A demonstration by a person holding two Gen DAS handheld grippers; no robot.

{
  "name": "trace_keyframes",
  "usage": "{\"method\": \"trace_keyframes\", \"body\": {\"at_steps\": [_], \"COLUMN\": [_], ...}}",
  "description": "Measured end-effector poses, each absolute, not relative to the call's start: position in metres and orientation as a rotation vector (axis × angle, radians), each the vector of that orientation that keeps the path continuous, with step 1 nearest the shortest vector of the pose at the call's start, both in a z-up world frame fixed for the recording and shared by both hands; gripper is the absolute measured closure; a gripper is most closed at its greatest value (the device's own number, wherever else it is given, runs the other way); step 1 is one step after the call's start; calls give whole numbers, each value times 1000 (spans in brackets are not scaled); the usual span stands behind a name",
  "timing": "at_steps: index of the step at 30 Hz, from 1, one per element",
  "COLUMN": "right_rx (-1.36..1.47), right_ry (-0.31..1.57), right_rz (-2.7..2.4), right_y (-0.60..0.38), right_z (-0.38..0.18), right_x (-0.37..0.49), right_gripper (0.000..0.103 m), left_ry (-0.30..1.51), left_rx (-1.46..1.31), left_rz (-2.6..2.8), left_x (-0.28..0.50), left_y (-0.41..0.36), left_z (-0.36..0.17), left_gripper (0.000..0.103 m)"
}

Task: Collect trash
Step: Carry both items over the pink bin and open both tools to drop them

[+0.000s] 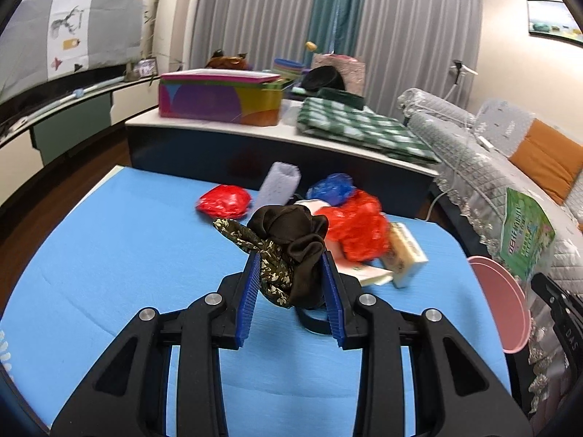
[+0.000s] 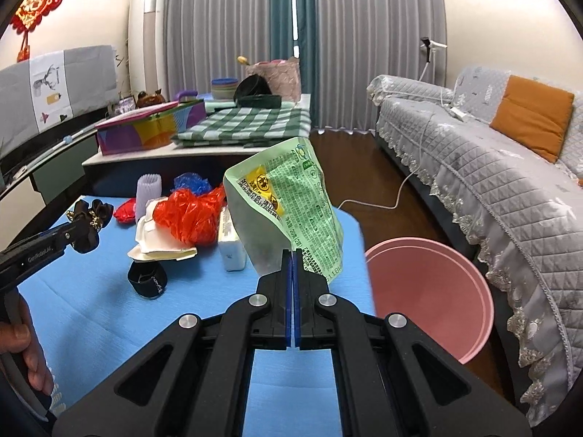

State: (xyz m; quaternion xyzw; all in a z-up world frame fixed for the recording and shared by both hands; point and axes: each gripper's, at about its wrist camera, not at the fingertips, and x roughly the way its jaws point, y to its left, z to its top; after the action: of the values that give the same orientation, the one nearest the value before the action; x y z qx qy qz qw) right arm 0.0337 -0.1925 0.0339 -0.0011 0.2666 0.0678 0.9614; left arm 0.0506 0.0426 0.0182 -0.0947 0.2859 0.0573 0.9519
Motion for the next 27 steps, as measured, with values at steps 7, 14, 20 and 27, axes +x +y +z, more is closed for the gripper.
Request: {"method": "trace_keyframes", "body": {"at_steps": [7, 14, 20, 27], "right_rx": [27, 47, 53, 17], "right_ry": [507, 460, 434, 438], "right_rz": [107, 79, 70, 63], "right_y": [-220, -249, -277, -315], "right_z": [50, 77, 104, 121], "right_x": [18, 4, 0, 15], "right_gripper": [102, 102, 102, 102], "left_ry": [556, 535, 529, 532], "left_rx": [-157, -133, -120, -102], "left_rz": [63, 8, -37, -106], "left_x": [40, 32, 31, 42], "left_y": [16, -13, -36, -70], "left_z": [32, 43, 49, 57], "left_gripper": [70, 70, 70, 70]}}
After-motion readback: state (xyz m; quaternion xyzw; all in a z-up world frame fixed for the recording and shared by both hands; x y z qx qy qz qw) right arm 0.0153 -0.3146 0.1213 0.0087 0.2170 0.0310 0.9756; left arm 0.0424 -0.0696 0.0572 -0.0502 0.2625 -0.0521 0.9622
